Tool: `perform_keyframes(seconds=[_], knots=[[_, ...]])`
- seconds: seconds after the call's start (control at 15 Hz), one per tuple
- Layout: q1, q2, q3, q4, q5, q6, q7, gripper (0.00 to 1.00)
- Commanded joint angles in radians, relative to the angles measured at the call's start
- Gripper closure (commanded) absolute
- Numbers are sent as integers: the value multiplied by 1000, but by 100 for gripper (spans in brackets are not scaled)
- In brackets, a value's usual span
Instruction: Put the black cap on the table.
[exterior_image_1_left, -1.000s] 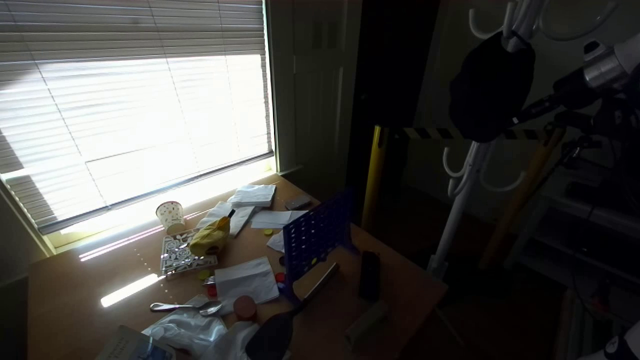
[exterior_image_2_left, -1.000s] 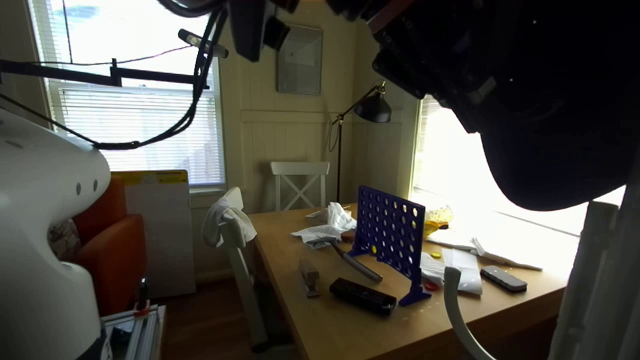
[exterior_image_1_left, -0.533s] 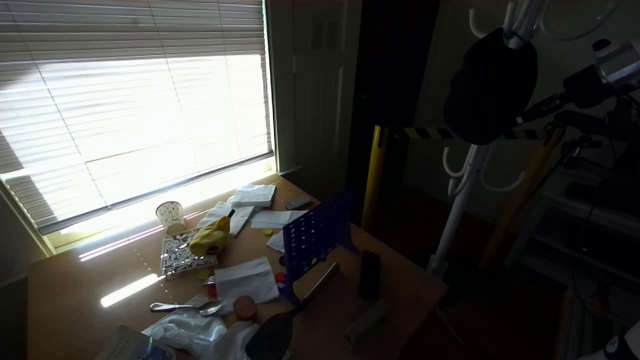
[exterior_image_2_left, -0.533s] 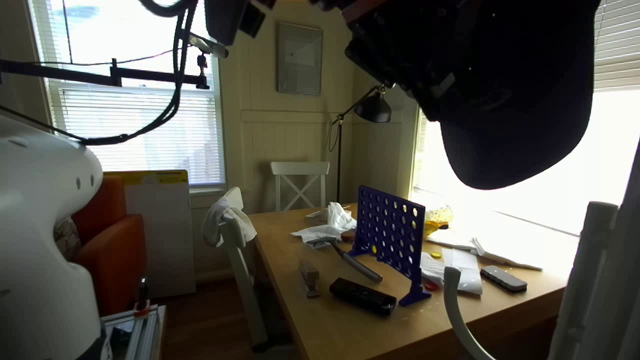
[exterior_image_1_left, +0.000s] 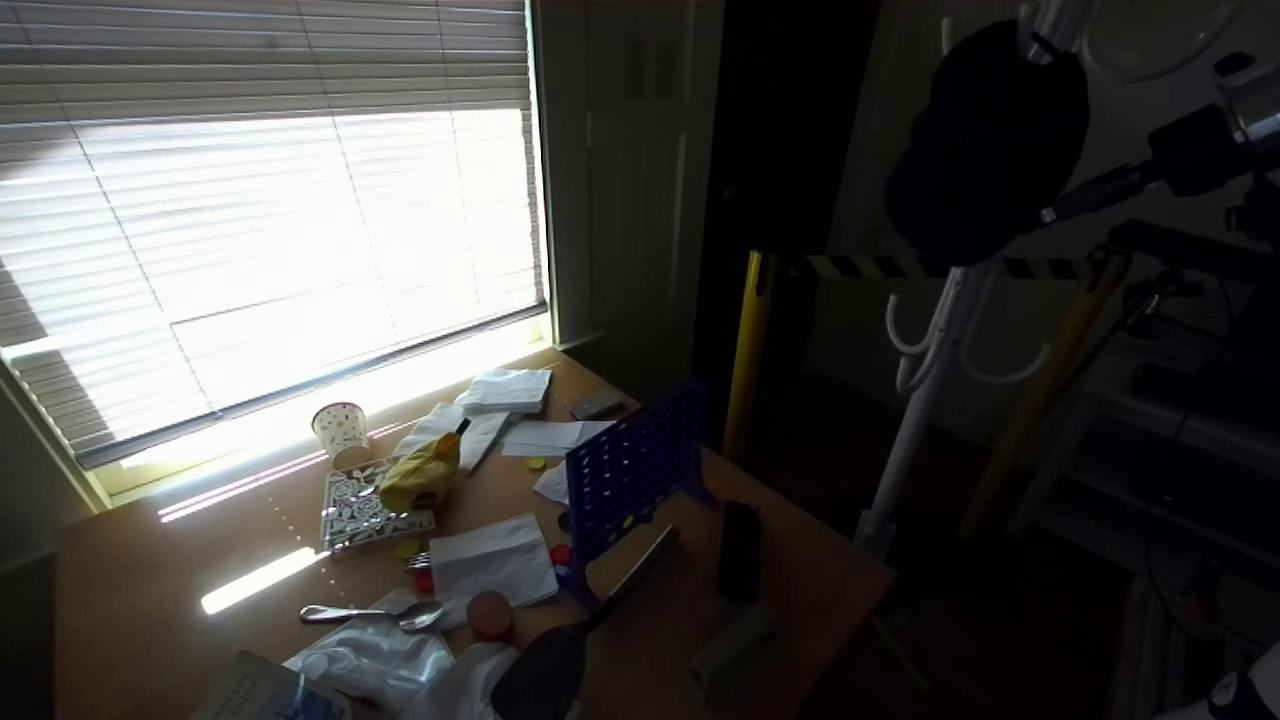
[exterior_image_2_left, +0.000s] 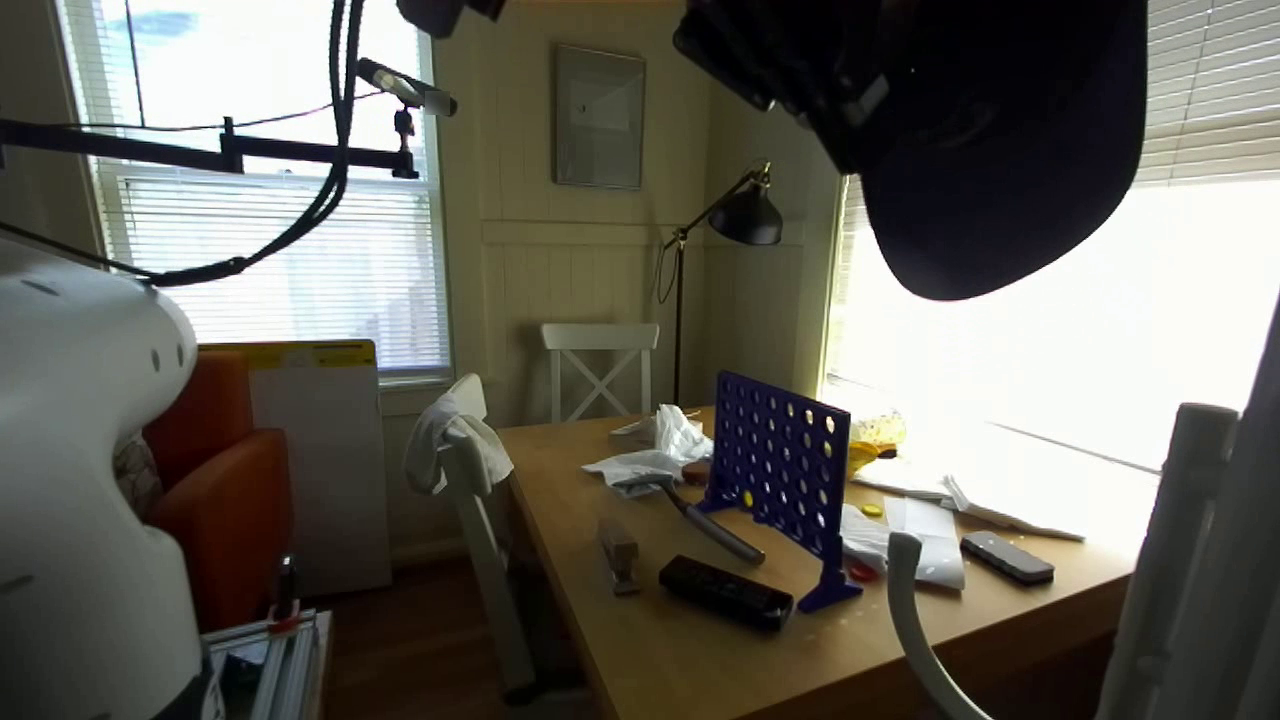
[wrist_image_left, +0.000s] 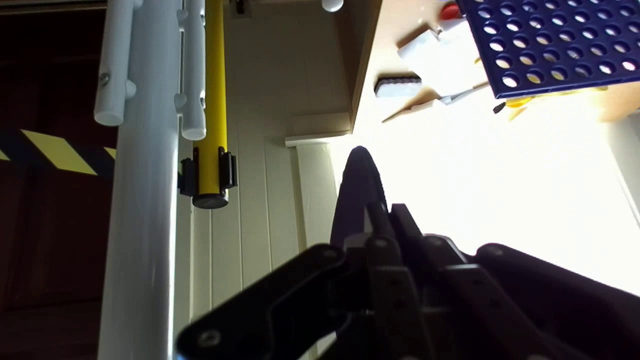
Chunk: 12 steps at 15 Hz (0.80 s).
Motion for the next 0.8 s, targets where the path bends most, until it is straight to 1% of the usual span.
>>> perform_keyframes(seconds=[0.0,0.4,0.73], knots=[[41,-37,-17,40,54,-51,-10,99],[81,-62,-33,64,94,-76,-19,99],[143,-85,-51,70,145,-60,-31,99]])
